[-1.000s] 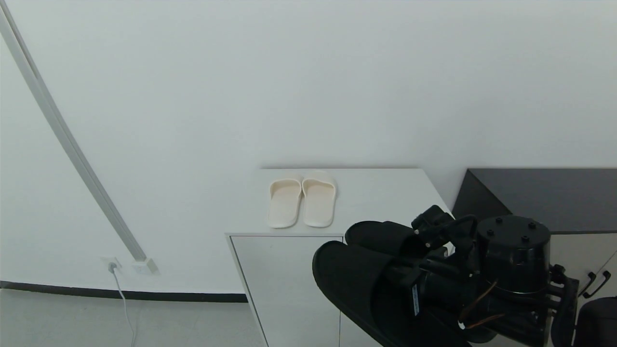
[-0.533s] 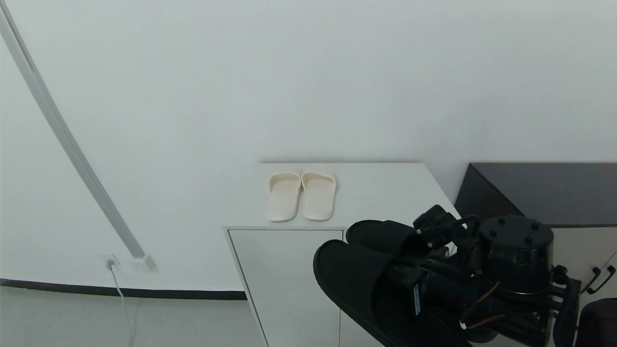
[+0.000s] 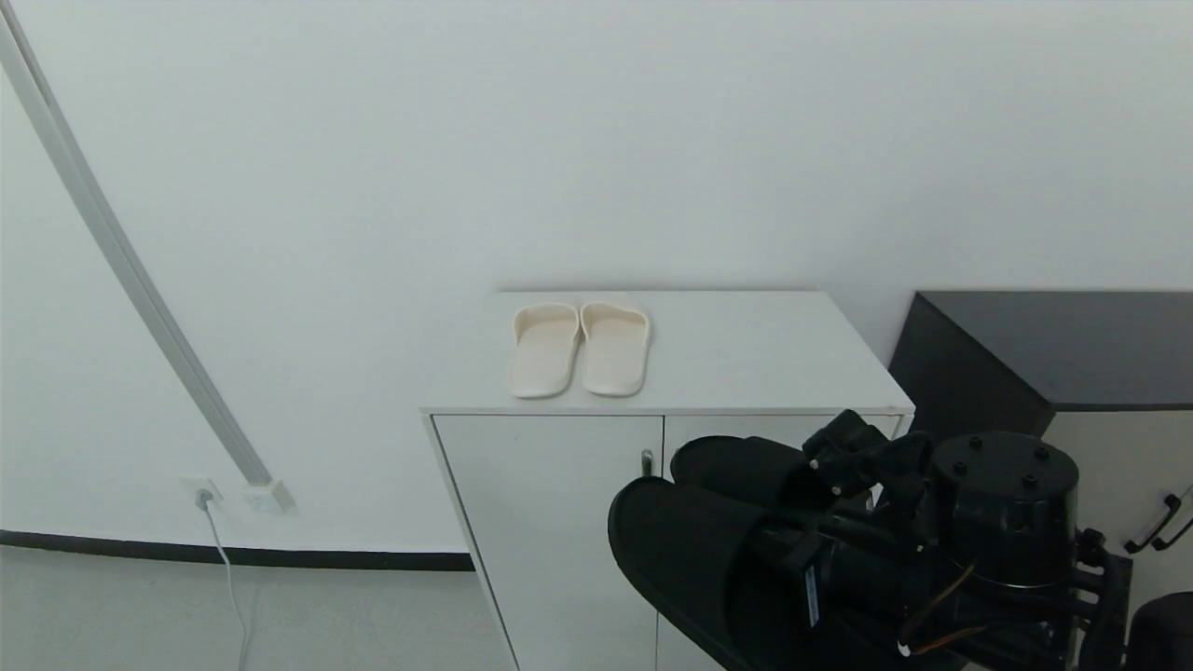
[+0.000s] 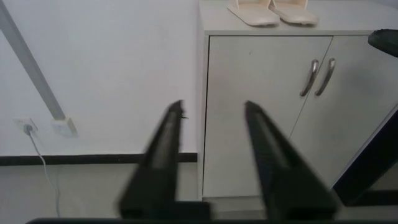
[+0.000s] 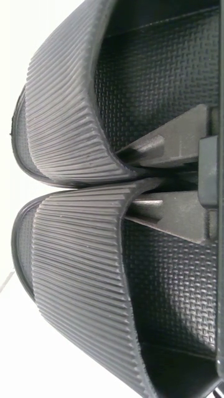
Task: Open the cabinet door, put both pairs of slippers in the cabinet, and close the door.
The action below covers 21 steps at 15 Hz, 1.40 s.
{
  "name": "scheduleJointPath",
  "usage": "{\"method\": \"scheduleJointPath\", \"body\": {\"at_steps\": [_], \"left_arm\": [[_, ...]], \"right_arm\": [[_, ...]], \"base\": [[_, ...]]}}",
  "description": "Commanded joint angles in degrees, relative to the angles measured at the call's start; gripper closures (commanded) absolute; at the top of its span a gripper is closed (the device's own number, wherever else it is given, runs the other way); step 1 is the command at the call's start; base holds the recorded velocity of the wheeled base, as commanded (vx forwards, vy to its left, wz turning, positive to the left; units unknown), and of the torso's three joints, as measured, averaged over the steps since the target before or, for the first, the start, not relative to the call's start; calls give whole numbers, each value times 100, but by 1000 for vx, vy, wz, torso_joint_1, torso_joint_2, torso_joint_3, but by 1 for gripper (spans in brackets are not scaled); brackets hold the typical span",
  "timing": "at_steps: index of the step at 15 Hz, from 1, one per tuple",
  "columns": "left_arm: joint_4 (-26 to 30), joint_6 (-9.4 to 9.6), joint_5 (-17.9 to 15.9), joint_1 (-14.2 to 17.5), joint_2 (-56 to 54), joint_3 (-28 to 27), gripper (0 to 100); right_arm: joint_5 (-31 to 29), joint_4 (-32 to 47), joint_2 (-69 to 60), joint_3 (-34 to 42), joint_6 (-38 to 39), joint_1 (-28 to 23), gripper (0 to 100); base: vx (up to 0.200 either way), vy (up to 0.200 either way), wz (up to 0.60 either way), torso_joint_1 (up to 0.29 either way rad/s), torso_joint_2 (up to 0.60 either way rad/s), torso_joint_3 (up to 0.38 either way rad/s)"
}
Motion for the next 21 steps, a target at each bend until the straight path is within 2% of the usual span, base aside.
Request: {"method": "scheduleJointPath", "body": {"at_steps": [1, 3, 11, 21], "left_arm": [[2, 21, -8, 0, 7, 0, 0], [2, 73, -25, 0, 7, 0, 0], [2, 21, -8, 0, 7, 0, 0], [2, 56, -17, 0, 7, 0, 0]], "right_arm": [[1, 2, 22, 16, -6, 7, 100], [-7, -7, 22, 60, -14, 16, 100], [1, -139, 5, 104, -146, 113, 100], [10, -236, 40, 289, -146, 148, 100]], "base": [[0, 0, 0, -227, 515, 295], [0, 0, 0, -232, 549, 305], [0, 0, 0, -211, 532, 319], [0, 0, 0, -156, 485, 329]]}}
